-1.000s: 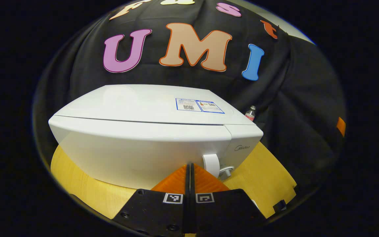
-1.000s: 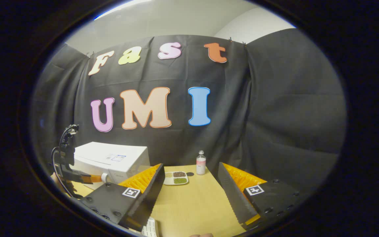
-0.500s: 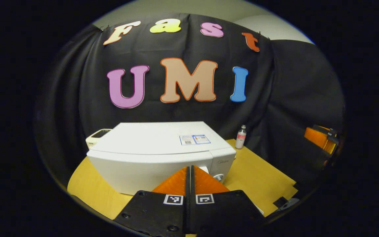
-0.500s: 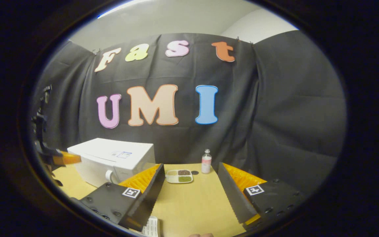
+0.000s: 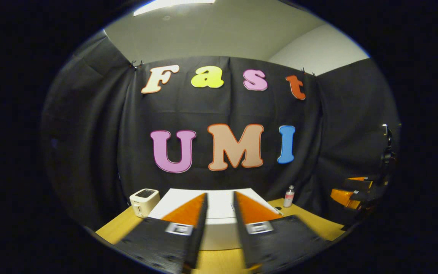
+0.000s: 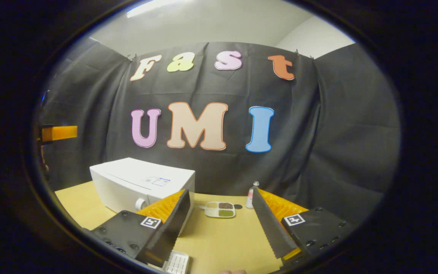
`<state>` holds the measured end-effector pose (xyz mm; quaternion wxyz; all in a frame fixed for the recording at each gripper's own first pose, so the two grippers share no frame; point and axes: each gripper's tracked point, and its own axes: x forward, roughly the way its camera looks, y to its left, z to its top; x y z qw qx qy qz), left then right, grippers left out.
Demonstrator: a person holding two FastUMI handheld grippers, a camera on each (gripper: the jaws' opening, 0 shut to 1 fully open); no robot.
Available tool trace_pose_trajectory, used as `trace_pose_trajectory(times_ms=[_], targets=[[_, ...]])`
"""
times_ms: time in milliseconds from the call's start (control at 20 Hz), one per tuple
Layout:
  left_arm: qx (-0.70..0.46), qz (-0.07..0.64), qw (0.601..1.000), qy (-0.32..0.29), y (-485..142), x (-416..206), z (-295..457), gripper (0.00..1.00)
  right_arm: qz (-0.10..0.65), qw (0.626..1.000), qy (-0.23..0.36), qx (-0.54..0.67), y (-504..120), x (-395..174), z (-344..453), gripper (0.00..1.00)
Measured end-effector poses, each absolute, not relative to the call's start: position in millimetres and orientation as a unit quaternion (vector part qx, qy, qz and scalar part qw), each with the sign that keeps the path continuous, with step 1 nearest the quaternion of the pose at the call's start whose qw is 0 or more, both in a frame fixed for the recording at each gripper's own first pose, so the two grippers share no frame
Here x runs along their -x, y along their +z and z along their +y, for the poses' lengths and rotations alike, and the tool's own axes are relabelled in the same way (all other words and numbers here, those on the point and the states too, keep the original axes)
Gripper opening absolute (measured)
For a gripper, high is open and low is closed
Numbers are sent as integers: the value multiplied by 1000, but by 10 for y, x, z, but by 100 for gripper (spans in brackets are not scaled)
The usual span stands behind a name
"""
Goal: Open the microwave oven with the left hand, put the food in, and close the microwave oven.
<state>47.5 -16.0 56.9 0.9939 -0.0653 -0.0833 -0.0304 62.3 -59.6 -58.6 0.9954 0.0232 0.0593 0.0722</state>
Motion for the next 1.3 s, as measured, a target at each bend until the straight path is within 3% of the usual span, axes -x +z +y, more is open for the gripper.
trace_pose_trajectory(times_ms=[50,100,300,350,400,1300], targets=[[83,-90,992,-32,583,-456,-184,96,55,995,74,-30,-529,-626,-576,94],[91,-89,991,-28,517,-350,-136,92,51,995,75,-34,-485,-632,-568,94],[42,-26,998,29,165,-352,137,96,37,995,81,-32,-351,-657,-514,93],[39,-22,999,27,165,-326,119,94,38,995,82,-31,-353,-648,-509,100],[40,-22,999,24,178,-302,78,96,40,995,83,-31,-361,-635,-498,93],[15,-2,999,33,10,-247,124,94,57,995,83,-23,-423,-537,-476,93]])
